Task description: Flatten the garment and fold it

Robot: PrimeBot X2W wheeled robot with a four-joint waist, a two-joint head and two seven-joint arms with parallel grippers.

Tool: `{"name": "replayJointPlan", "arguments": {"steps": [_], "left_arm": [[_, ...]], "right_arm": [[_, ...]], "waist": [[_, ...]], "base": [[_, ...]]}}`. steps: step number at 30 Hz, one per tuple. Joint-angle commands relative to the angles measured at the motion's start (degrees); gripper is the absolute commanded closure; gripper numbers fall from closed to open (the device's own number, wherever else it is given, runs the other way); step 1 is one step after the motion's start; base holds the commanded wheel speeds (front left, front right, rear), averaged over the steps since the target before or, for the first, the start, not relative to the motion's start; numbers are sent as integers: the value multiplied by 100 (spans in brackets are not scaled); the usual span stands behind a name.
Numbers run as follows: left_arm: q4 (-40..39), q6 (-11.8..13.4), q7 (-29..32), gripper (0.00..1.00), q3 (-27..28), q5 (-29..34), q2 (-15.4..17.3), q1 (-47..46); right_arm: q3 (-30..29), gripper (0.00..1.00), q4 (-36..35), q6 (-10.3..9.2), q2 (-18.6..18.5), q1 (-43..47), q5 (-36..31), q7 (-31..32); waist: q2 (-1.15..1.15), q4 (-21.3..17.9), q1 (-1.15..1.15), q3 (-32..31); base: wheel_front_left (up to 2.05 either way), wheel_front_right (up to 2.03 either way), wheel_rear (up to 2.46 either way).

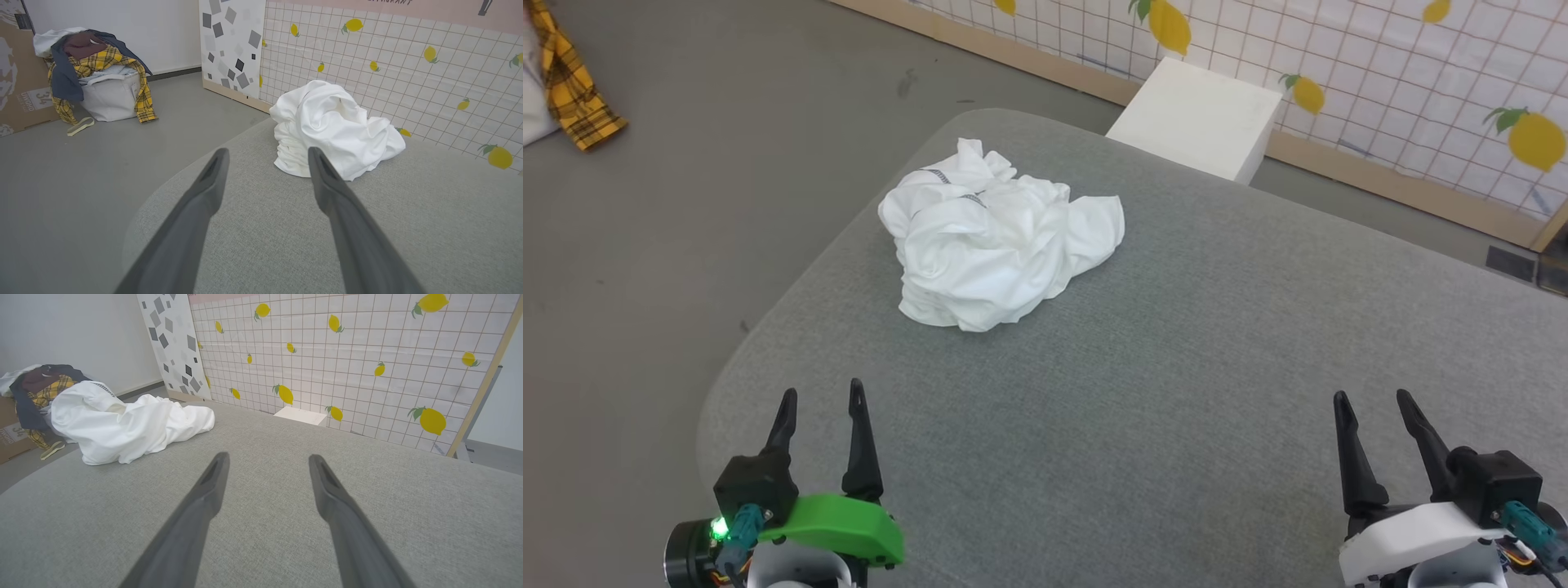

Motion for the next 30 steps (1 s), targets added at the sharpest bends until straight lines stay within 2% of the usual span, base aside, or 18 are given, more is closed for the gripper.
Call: {"name": "replayJointPlan", "arguments": {"steps": [1, 21, 30], "left_arm": [[28, 44, -63, 0, -24, -60, -19, 91], [212, 90, -298, 0, -110, -220, -22, 146], [268, 83, -380, 0, -107, -260, 27, -38]], "right_arm": [[-25, 0, 26, -7, 5, 79, 51, -74], [-81, 0, 151, -8, 6, 227, 209, -231], [-71, 0, 119, -9, 6, 201, 196, -225]], "waist": [[39, 81, 0, 5], [47, 577, 0, 8], [50, 525, 0, 110]], "base": [[0, 0, 0], [0, 0, 0], [0, 0, 0]]}}
